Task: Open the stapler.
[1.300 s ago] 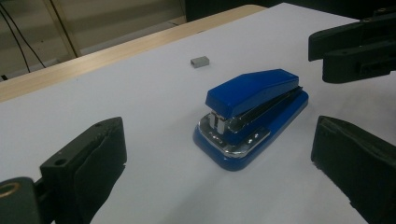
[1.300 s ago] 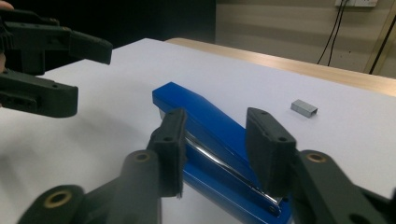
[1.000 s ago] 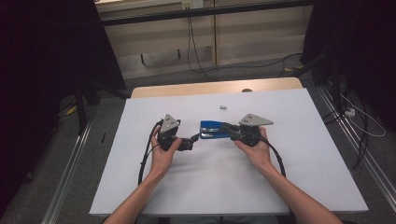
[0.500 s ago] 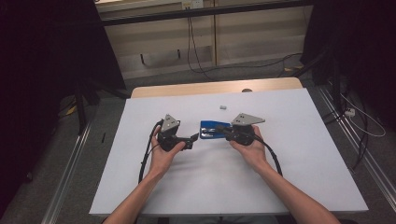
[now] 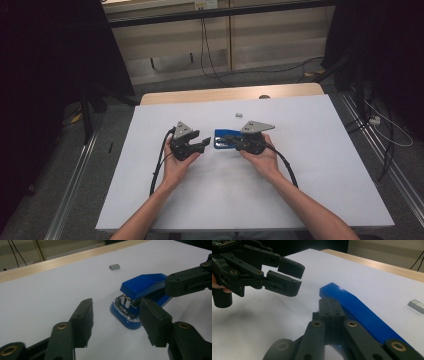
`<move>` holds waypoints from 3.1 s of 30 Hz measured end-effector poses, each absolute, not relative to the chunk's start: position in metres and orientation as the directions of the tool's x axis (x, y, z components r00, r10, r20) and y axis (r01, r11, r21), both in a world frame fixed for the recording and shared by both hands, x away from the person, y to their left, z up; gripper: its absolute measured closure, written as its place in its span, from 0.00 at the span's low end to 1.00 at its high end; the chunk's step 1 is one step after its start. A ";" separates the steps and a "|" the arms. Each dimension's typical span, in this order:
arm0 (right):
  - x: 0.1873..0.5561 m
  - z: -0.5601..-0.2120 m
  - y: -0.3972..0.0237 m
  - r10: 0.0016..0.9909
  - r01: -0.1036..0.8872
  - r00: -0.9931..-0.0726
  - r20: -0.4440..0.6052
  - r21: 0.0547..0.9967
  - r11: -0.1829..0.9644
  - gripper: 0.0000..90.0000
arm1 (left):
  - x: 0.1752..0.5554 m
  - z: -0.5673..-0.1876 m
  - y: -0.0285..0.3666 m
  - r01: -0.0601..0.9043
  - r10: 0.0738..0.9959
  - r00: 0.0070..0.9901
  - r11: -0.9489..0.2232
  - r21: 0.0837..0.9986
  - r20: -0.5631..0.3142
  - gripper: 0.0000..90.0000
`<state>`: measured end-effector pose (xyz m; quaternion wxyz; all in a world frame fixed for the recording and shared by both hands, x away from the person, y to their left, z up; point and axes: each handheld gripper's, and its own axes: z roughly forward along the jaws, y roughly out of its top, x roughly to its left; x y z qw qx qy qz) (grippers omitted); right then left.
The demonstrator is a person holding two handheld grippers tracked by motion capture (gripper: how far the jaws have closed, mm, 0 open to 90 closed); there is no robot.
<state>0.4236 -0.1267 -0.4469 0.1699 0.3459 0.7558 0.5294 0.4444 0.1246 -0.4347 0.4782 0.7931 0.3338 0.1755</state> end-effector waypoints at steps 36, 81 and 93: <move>0.444 -0.457 -0.105 0.689 0.412 -0.724 0.038 0.825 0.387 1.00 | 0.474 -0.449 0.101 0.413 0.655 0.753 -0.391 0.823 -0.067 1.00; 0.442 -0.458 -0.104 0.691 0.387 -0.723 0.002 0.829 0.403 1.00 | 0.473 -0.439 0.097 0.389 0.639 0.765 -0.362 0.847 -0.078 1.00; 0.440 -0.459 -0.105 0.705 0.389 -0.709 0.008 0.838 0.382 1.00 | 0.469 -0.434 0.094 0.373 0.642 0.764 -0.352 0.858 -0.069 1.00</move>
